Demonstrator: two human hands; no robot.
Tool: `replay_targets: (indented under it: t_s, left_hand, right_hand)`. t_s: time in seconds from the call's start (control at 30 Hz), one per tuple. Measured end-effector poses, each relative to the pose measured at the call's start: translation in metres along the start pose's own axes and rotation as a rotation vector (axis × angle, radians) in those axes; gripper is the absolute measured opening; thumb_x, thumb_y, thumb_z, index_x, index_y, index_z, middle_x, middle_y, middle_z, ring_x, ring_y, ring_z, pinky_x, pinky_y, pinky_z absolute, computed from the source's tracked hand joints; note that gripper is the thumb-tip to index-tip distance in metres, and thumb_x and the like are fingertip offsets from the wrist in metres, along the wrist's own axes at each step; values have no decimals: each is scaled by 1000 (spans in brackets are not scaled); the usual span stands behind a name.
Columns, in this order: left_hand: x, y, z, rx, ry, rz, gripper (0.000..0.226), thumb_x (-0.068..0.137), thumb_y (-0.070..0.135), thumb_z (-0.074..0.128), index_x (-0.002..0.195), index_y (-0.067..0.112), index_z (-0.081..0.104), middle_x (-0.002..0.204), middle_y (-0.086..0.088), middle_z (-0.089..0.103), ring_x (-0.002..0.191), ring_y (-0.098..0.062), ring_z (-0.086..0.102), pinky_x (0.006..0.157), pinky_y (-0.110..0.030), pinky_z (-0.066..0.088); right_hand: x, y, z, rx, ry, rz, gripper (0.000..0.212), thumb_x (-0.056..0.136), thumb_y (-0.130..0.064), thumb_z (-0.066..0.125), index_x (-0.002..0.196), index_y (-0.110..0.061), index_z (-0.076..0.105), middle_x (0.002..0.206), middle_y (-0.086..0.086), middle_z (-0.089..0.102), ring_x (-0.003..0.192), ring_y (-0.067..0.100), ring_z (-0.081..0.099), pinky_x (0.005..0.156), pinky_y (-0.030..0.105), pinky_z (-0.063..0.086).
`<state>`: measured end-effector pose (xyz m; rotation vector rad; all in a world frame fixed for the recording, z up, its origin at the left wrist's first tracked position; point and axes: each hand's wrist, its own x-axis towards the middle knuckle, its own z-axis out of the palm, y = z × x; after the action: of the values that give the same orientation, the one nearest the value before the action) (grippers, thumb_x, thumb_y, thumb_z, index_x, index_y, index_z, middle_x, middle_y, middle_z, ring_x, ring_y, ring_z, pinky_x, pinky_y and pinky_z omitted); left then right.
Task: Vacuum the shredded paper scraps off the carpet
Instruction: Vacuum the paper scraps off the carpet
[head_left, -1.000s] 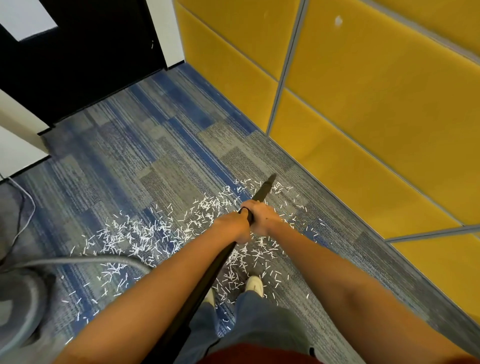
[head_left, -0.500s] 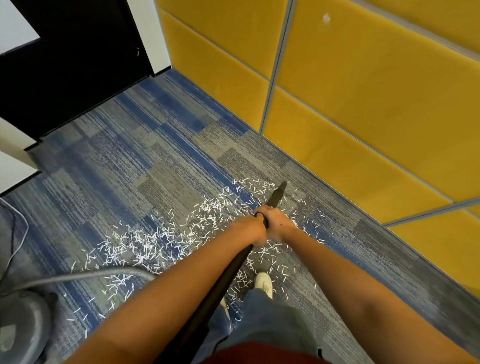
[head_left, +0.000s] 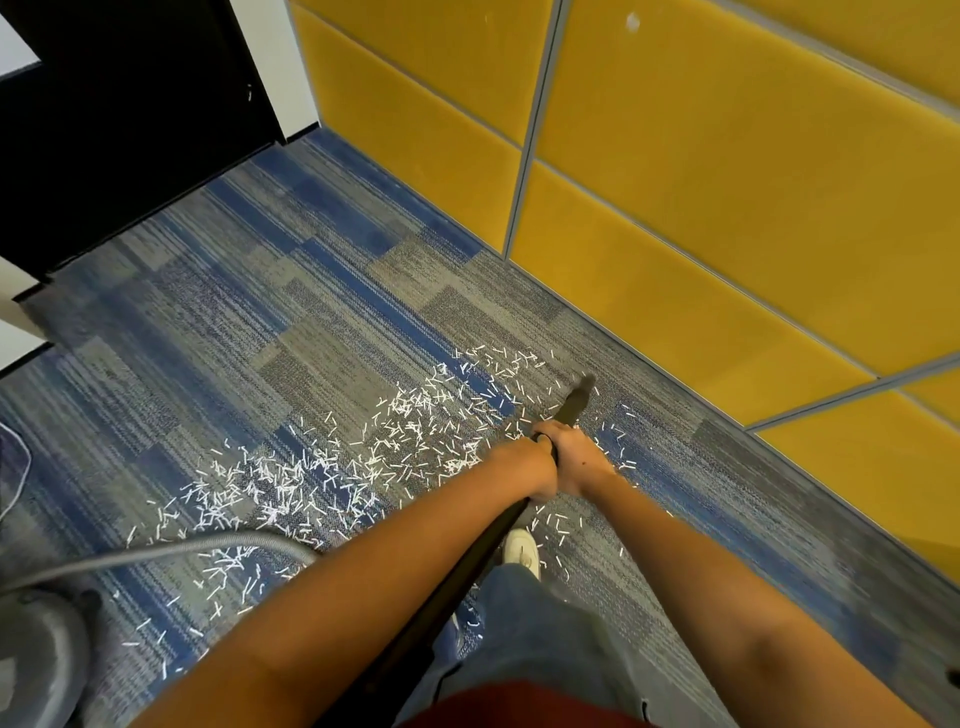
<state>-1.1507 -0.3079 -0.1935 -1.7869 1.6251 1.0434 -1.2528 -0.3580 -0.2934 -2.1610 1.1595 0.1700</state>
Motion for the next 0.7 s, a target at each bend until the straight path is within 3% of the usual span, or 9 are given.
replay_targets:
  t_s: [0.43,0.57,0.7]
  left_hand:
    - [-15,-7,16,52,9,8,80,91,16,55,151,15,1,124,-11,49,111,-27,55,78,-33,45]
    - [-23,-21,19,23,26,-48,75,92,15,53,150,14,5,127,-10,48,114,-26,54,86,-33,47]
    - [-26,-36,20,-11,31,-73,79,92,14,52,151,15,-1,114,-10,49,111,-26,55,85,-33,48]
  right_hand:
    - [-18,-11,19,41,26,41,28,78,-9,64,105,-11,61,108,8,61,98,28,59,89,37,47]
    - [-10,-32,22,43,13,15,31,81,-6,62,112,-9,60,113,10,60,101,28,57,92,38,46]
    - [1,-45,27,43,-26,-32,33,80,-5,63,112,-9,59,113,12,59,101,29,57,93,41,45]
